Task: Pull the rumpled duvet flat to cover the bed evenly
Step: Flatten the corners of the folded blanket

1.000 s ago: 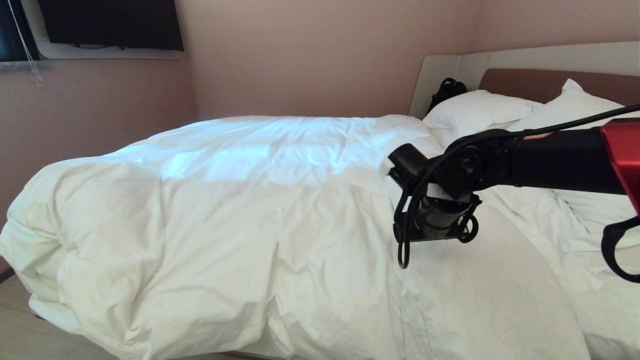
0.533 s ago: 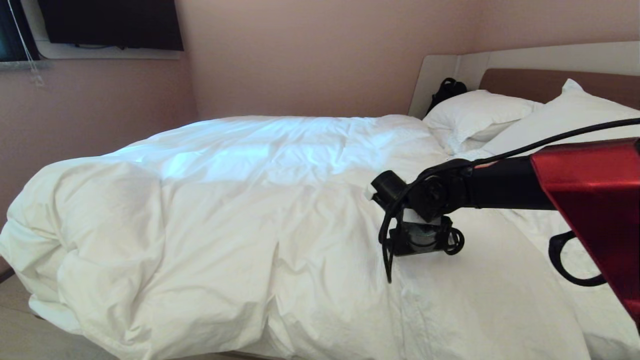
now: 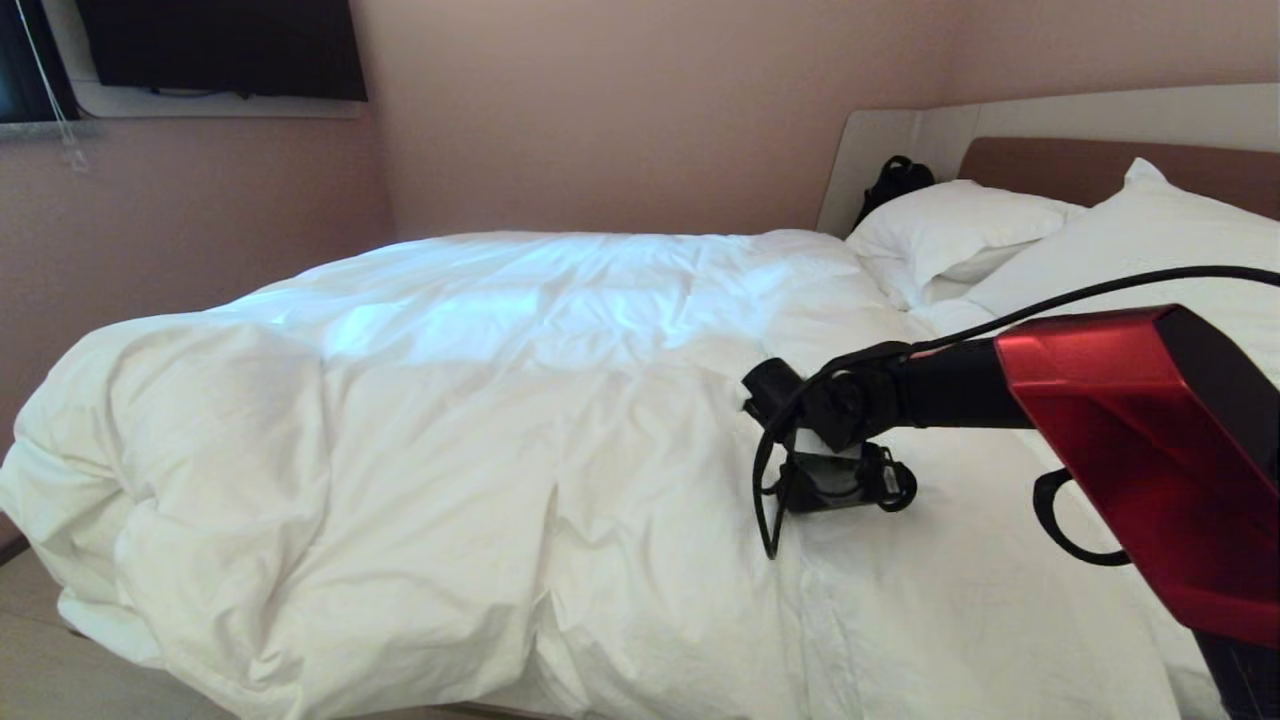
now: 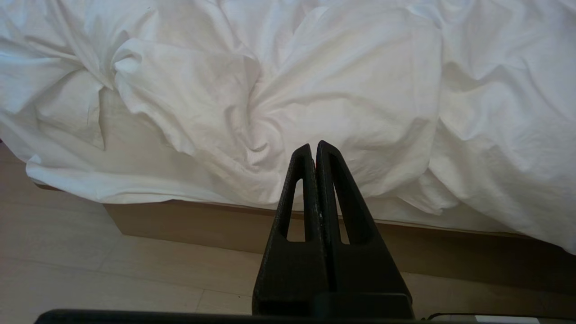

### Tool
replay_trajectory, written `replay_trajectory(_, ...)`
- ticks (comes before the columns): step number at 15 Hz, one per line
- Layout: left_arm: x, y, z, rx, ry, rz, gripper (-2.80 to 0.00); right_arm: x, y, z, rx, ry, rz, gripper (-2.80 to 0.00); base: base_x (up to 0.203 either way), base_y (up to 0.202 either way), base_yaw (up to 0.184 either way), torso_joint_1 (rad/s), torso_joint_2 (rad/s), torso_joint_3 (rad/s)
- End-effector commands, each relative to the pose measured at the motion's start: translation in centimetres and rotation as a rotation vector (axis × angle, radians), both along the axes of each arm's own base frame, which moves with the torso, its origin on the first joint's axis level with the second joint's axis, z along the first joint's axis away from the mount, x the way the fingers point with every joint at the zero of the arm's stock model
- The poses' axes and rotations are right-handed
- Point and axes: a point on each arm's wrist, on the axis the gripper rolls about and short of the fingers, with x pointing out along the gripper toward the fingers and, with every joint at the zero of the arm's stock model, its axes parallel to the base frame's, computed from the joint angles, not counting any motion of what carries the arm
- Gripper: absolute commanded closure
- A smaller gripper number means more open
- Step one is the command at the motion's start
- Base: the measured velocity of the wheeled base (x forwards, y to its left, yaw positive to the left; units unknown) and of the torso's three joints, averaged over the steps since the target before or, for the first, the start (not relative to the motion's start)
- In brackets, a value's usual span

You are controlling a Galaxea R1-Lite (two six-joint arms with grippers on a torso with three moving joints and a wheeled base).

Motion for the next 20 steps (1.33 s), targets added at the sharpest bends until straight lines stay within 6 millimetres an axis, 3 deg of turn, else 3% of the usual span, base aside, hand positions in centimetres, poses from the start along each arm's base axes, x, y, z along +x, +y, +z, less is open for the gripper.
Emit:
replay_trajectory(1,0.0,0.0,0.0,-0.001,0.001,0.000,0.00,1.1,-1.0,-1.3,-0.021,0.024,-0.031,-2.80,0.000,0.000,0.000,0.000,0.00,0.000)
replay_trajectory(2,0.0,0.0,0.0,-0.001,0.001,0.001,0.00,1.3,-1.2,-1.4,-0.021,0.023,-0.037,0.00,0.000,0.000,0.000,0.000,0.00,0.000)
replay_trajectory(9,0.0,0.0,0.0,-0.001,0.001,0.000,0.00,1.2,-1.4,-0.2,-0.005,-0.005,-0.043,0.00,0.000,0.000,0.000,0.000,0.00,0.000)
replay_trajectory(17,0.0,0.0,0.0,-0.001,0.001,0.000,0.00,1.8,-4.7,3.4,0.070,-0.061,-0.094,0.00,0.000,0.000,0.000,0.000,0.00,0.000)
replay_trajectory(20,0.0,0.0,0.0,-0.001,0.001,0.000,0.00,0.8,-4.9,6.0,0.233,-0.051,-0.022,0.00,0.000,0.000,0.000,0.000,0.00,0.000)
